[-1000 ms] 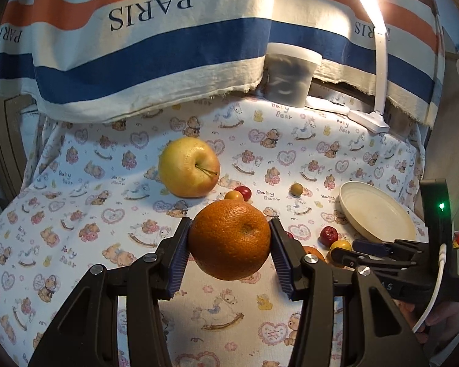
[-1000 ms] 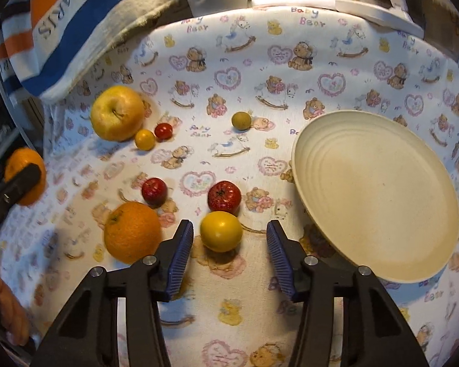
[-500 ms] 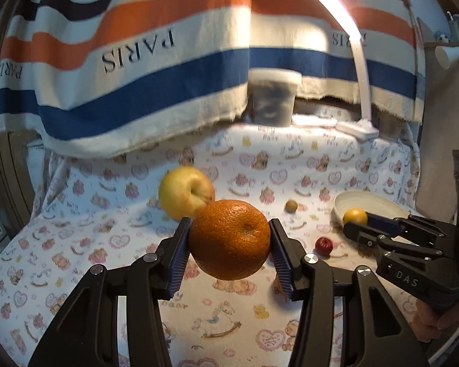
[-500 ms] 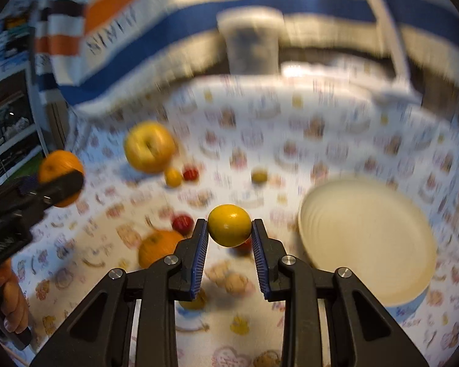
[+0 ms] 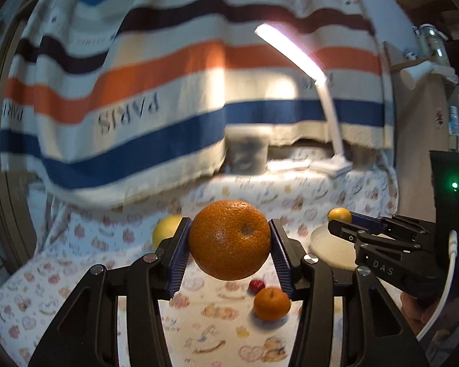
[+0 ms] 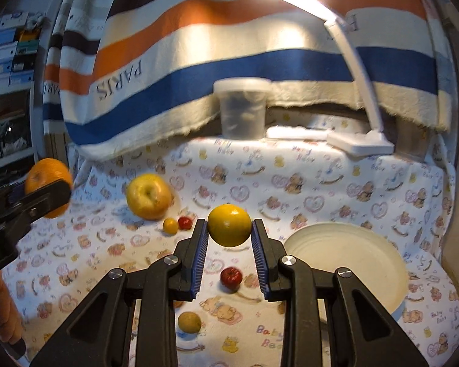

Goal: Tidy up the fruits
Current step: 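Carry the orange in the left tool and yellow fruit in the right tool over the plate, then open the left tool to drop the orange while the right tool releases the yellow fruit, then lower the left tool onto the second orange and close its fingers, then grasp the red fruit with the right tool while the left tool holds the orange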

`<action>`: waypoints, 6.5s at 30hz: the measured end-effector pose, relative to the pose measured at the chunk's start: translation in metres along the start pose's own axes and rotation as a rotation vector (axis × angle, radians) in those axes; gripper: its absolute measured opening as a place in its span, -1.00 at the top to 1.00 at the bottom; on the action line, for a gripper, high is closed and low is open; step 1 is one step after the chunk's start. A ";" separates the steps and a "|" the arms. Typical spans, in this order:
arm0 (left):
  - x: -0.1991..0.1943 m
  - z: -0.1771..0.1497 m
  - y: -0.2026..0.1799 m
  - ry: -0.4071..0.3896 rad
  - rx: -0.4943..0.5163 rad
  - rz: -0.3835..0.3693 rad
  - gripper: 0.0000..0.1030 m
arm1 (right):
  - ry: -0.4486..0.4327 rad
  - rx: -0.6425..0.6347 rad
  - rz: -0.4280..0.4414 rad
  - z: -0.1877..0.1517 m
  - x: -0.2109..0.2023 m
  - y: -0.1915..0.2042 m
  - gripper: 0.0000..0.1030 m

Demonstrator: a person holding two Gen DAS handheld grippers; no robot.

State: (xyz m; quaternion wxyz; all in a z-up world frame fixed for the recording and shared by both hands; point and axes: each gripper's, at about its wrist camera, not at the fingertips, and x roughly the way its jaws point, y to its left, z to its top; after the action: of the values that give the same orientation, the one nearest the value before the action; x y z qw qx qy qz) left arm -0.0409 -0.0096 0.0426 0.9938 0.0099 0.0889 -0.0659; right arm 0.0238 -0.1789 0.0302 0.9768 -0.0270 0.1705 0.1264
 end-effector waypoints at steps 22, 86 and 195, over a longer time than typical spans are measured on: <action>0.124 0.031 -0.156 0.257 0.052 -0.313 0.06 | -0.046 0.182 -0.236 0.024 -0.037 -0.143 0.42; 0.181 -0.004 -0.152 0.494 0.078 -0.229 -0.48 | 0.422 0.404 -0.090 -0.015 0.020 -0.184 0.40; 0.130 -0.030 0.029 0.472 -0.096 0.017 0.11 | 0.206 0.037 0.106 0.010 0.023 -0.028 -0.72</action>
State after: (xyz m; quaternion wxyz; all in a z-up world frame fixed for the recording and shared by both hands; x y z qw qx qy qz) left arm 0.0844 0.0029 -0.0103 0.9454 -0.0216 0.3216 -0.0490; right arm 0.0552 -0.1995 0.0316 0.9464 -0.0127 0.2736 0.1710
